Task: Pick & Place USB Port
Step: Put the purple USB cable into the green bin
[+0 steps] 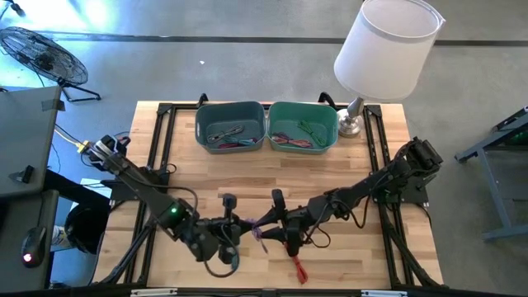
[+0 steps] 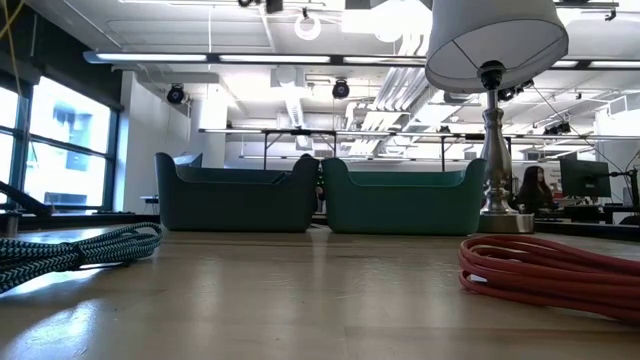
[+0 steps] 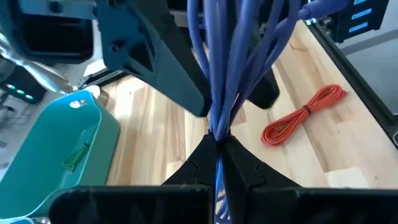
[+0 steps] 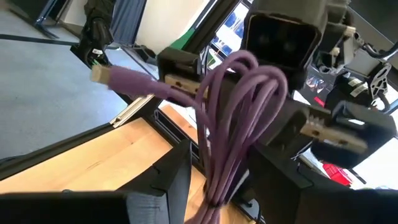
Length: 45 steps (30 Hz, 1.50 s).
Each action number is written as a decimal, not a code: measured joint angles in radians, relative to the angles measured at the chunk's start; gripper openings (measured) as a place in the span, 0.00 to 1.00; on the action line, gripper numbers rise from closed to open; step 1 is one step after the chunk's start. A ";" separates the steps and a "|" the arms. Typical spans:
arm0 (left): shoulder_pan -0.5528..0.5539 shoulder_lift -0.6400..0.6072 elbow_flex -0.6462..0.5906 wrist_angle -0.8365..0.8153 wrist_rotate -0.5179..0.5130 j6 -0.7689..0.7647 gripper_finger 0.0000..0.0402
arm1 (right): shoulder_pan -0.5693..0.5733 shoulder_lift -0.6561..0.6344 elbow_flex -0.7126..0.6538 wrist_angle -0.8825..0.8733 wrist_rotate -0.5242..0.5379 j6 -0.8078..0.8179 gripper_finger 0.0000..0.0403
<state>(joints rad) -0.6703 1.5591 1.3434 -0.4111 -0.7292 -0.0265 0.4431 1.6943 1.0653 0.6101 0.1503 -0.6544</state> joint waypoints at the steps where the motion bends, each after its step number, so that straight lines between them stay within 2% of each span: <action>1: 0.011 0.004 0.000 0.006 0.016 0.000 0.01 | 0.000 0.000 0.000 0.000 0.000 0.000 0.36; 5: 0.046 0.018 0.000 0.008 0.057 0.004 0.01 | -0.001 0.000 0.001 -0.010 0.002 0.003 0.35; 7: 0.057 0.022 0.000 0.008 0.067 0.004 0.01 | 0.000 0.000 0.001 -0.021 0.027 0.003 0.31; 9: 0.057 0.022 0.000 0.003 0.066 0.004 0.01 | 0.000 0.000 0.002 -0.037 0.068 -0.006 0.23; 11: 0.057 0.022 0.000 0.002 0.056 0.014 0.01 | 0.001 0.000 0.003 -0.057 0.098 -0.024 0.10; 13: 0.057 0.023 -0.001 0.001 0.052 0.022 0.01 | 0.001 -0.001 0.003 -0.070 0.112 -0.038 0.05; 18: 0.057 0.023 -0.001 0.004 0.060 0.022 0.06 | 0.003 -0.001 0.003 -0.082 0.124 -0.021 0.04; 28: 0.055 0.022 -0.001 0.007 0.067 0.019 0.30 | 0.003 0.000 0.001 -0.129 0.132 -0.002 0.04; 30: 0.056 0.022 0.000 0.002 0.073 0.019 0.34 | 0.004 0.000 0.001 -0.138 0.161 -0.002 0.04; 32: 0.056 0.022 -0.001 -0.007 0.077 0.017 0.37 | 0.010 0.000 0.001 -0.144 0.255 -0.028 0.04; 35: 0.057 0.022 0.000 -0.025 0.066 0.002 0.41 | 0.026 0.001 0.001 -0.159 0.469 -0.099 0.04; 39: 0.054 0.020 0.001 -0.088 0.070 -0.052 0.42 | 0.015 0.002 0.000 -0.190 0.819 -0.219 0.04; 42: 0.049 0.020 0.001 -0.166 0.075 -0.094 0.42 | -0.031 0.001 0.000 -0.191 1.034 -0.332 0.04; 45: 0.058 0.020 0.001 -0.240 0.041 -0.101 0.42 | -0.103 -0.018 0.000 -0.250 1.118 -0.373 0.04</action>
<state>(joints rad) -0.6125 1.5791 1.3441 -0.6512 -0.6883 -0.1280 0.3401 1.6759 1.0650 0.3602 1.2681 -1.0276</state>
